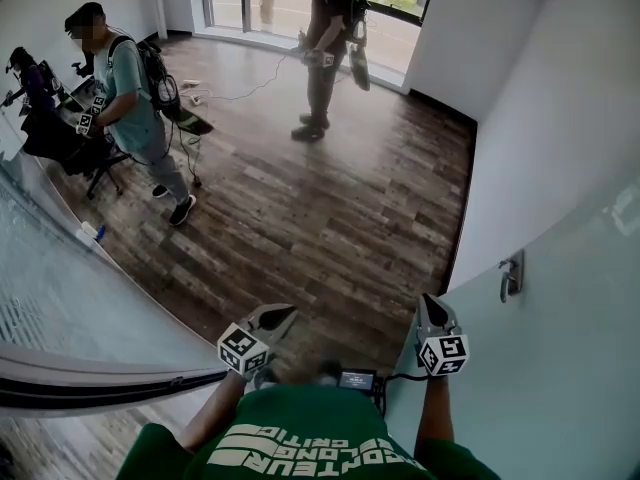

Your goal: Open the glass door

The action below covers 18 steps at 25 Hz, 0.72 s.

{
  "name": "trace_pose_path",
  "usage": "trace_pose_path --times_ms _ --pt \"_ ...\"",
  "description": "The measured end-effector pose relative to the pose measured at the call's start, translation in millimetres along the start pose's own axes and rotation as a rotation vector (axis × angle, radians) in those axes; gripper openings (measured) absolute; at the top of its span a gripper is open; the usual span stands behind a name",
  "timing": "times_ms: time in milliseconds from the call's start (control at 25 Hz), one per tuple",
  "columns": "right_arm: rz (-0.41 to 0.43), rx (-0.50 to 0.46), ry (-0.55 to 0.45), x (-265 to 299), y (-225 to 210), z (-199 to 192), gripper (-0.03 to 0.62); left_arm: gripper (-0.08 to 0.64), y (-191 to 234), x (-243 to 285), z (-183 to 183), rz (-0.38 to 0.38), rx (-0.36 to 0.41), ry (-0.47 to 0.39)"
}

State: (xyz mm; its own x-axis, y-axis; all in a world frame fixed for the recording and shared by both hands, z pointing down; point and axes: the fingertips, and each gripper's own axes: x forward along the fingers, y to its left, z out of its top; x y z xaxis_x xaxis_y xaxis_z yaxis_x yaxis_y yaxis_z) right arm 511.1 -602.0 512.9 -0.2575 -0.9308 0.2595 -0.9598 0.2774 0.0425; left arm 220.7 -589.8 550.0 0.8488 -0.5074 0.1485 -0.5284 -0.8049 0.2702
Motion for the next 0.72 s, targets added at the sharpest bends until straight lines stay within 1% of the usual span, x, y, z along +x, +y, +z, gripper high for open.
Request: trace_pose_path --times_ms 280,720 --pt "0.022 0.001 0.000 9 23 6 -0.008 0.015 12 -10 7 0.000 -0.001 -0.005" --pt "0.049 -0.027 -0.006 18 35 13 -0.008 0.015 25 -7 12 0.005 -0.002 -0.019"
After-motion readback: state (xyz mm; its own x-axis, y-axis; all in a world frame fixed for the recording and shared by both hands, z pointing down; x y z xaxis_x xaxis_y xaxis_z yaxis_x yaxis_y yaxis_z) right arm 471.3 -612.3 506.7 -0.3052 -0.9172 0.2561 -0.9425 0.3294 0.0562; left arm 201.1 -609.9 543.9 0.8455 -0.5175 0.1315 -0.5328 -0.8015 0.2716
